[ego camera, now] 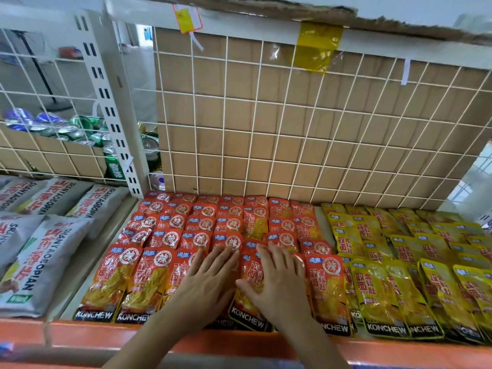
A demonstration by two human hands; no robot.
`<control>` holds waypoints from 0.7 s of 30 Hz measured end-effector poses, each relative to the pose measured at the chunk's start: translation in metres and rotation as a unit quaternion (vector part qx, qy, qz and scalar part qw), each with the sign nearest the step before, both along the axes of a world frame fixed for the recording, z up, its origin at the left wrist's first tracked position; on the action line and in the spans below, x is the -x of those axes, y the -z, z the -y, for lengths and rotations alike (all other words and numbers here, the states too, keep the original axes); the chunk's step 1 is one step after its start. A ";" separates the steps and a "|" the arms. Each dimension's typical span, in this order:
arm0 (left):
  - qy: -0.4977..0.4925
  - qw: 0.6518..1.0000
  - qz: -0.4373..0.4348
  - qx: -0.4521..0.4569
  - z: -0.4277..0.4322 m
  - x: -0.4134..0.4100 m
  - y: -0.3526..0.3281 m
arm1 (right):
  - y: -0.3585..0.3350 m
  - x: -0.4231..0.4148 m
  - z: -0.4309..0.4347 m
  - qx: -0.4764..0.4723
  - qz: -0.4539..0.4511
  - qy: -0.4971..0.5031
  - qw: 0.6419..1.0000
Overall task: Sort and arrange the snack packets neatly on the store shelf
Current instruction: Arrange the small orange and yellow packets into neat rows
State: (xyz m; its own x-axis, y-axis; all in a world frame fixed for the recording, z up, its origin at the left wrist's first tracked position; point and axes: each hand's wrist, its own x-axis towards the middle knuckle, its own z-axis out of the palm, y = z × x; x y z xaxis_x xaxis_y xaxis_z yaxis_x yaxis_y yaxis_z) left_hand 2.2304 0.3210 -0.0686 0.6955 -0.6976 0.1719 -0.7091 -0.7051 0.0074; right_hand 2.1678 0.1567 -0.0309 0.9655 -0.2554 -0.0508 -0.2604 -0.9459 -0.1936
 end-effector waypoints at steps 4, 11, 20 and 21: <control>0.011 1.000 0.021 -0.002 0.000 -0.001 0.000 | 0.002 -0.001 0.003 0.018 0.014 -0.009 1.000; 0.018 0.999 0.036 0.016 0.000 -0.002 0.006 | 0.002 0.005 0.021 -0.014 0.004 -0.072 0.997; 0.014 0.999 0.012 0.032 0.001 -0.002 0.007 | 0.000 0.011 0.025 0.003 -0.007 -0.056 0.998; 0.014 0.999 0.009 0.035 0.000 -0.002 0.007 | 0.000 0.011 0.025 0.004 -0.009 -0.056 0.998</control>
